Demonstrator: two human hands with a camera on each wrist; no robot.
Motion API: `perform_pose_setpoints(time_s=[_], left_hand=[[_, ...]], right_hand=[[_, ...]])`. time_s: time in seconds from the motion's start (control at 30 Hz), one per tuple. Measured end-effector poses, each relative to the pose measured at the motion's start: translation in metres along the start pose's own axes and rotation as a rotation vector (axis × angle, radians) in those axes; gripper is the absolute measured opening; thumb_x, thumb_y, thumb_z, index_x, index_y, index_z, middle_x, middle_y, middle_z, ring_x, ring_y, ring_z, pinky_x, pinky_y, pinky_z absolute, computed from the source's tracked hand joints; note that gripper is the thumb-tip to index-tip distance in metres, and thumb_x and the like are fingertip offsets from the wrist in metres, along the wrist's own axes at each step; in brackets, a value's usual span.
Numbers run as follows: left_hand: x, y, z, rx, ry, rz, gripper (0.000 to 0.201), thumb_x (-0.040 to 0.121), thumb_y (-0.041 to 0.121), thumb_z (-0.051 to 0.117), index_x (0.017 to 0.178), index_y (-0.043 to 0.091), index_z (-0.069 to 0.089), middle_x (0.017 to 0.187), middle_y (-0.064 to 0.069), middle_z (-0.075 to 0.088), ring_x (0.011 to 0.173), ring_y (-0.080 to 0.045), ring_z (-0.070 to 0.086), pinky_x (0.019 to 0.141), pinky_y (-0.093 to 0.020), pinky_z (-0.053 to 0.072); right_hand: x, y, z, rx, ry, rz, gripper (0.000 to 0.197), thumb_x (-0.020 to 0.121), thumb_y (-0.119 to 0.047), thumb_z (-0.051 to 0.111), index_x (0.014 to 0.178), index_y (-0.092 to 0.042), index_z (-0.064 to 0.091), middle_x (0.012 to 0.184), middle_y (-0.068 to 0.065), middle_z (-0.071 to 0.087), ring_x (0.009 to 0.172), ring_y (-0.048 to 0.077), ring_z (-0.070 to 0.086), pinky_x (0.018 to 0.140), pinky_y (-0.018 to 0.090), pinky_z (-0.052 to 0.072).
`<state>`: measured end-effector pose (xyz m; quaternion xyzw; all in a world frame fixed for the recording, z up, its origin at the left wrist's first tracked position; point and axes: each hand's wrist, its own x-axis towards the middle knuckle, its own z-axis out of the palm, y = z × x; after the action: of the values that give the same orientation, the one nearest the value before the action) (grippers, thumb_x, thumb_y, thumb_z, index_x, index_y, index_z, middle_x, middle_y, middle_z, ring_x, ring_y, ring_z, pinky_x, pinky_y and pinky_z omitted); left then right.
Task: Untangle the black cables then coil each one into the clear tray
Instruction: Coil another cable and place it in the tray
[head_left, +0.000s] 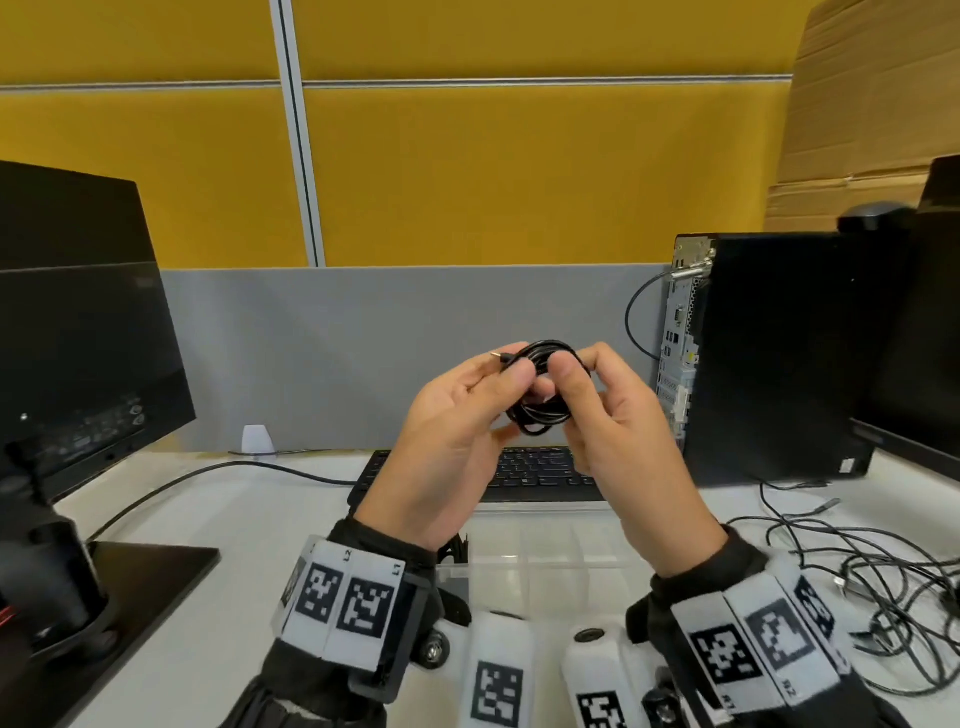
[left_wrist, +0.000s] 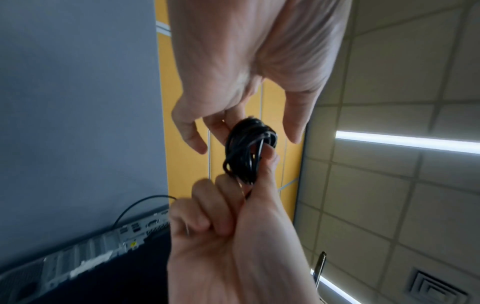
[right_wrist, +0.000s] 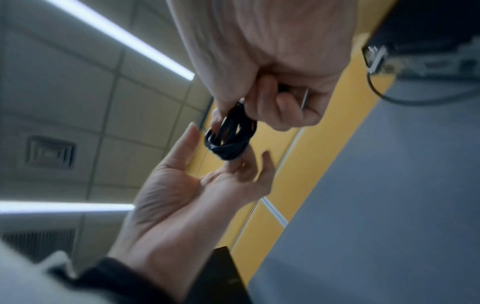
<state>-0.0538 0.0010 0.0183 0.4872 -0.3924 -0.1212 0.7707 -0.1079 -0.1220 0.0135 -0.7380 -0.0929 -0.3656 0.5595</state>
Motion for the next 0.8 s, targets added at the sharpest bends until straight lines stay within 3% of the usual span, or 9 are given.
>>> perform_pose_setpoints(time_s=[0.1,0.17,0.23,0.33,0.47,0.6,0.67,0.7,0.8], left_hand=[[0.0,-0.005,0.007,-0.025,-0.015,0.02,0.023,0.087,0.025,0.052,0.093,0.004,0.059,0.088,-0.003,0.062,0.099,-0.022,0.058,0.091,-0.035,0.046],[0.0,-0.006,0.01,-0.032,0.01,0.032,0.025,0.091,0.027,0.05,0.098,0.005,0.059,0.076,0.001,0.055,0.09,-0.018,0.056,0.093,-0.036,0.045],[0.0,-0.004,0.011,0.001,0.079,0.065,0.031,0.093,0.028,0.049,0.109,0.003,0.058,0.069,0.005,0.05,0.076,-0.009,0.051,0.087,-0.03,0.044],[0.001,-0.001,0.006,0.274,0.18,0.181,0.022,0.094,0.022,0.045,0.107,0.01,0.058,0.079,0.008,0.057,0.069,0.001,0.051,0.074,-0.016,0.044],[0.001,-0.001,0.0,0.52,0.227,0.249,0.014,0.097,0.02,0.041,0.099,0.019,0.056,0.078,0.015,0.057,0.068,0.011,0.051,0.069,-0.007,0.04],[0.002,-0.002,0.002,0.448,0.19,0.232,0.023,0.096,0.027,0.041,0.095,0.011,0.058,0.06,0.013,0.046,0.059,0.0,0.042,0.064,-0.016,0.038],[0.001,-0.002,0.006,0.343,0.162,0.207,0.028,0.091,0.033,0.042,0.094,0.01,0.057,0.06,0.008,0.04,0.057,-0.004,0.038,0.065,-0.02,0.037],[0.001,-0.002,0.007,0.293,0.156,0.193,0.029,0.089,0.035,0.042,0.092,0.011,0.057,0.058,0.01,0.039,0.056,-0.004,0.037,0.064,-0.02,0.036],[0.002,-0.006,0.012,0.219,0.158,0.169,0.028,0.091,0.034,0.039,0.092,0.01,0.054,0.052,0.014,0.037,0.055,-0.004,0.035,0.063,-0.02,0.033]], right_hand=[[-0.001,-0.003,0.004,0.174,-0.01,0.121,0.029,0.087,-0.045,0.046,0.077,-0.017,0.048,0.044,-0.012,0.034,0.038,0.006,0.026,0.037,0.017,0.024],[-0.002,-0.005,0.004,0.188,-0.039,0.156,0.029,0.09,-0.041,0.045,0.079,-0.014,0.047,0.042,-0.012,0.034,0.037,0.007,0.024,0.036,0.017,0.022],[-0.002,-0.005,0.001,0.141,-0.09,0.182,0.032,0.088,-0.045,0.045,0.085,-0.013,0.047,0.044,-0.009,0.03,0.038,0.008,0.023,0.037,0.019,0.021],[0.001,-0.009,-0.012,-0.087,-0.206,0.169,0.025,0.091,-0.043,0.046,0.095,-0.018,0.045,0.049,-0.005,0.03,0.044,0.01,0.025,0.041,0.019,0.023],[0.0,-0.019,-0.035,-0.628,-0.295,-0.176,0.014,0.096,-0.032,0.043,0.087,-0.023,0.049,0.052,-0.007,0.041,0.05,0.008,0.037,0.05,0.016,0.027],[0.007,-0.012,-0.047,-1.005,0.017,-0.489,0.024,0.093,-0.041,0.045,0.087,-0.025,0.062,0.08,-0.009,0.048,0.079,0.008,0.033,0.066,0.03,0.03],[0.009,-0.006,-0.045,-0.893,0.104,-0.494,0.023,0.093,-0.037,0.05,0.09,-0.019,0.065,0.087,-0.002,0.049,0.082,0.009,0.037,0.069,0.028,0.036],[0.009,-0.004,-0.042,-0.793,0.127,-0.478,0.019,0.093,-0.032,0.053,0.091,-0.017,0.066,0.086,-0.001,0.05,0.078,0.006,0.04,0.07,0.021,0.037],[0.009,0.0,-0.033,-0.514,0.126,-0.328,0.008,0.092,-0.023,0.056,0.088,-0.023,0.063,0.08,-0.001,0.056,0.07,0.002,0.052,0.065,0.012,0.041]])
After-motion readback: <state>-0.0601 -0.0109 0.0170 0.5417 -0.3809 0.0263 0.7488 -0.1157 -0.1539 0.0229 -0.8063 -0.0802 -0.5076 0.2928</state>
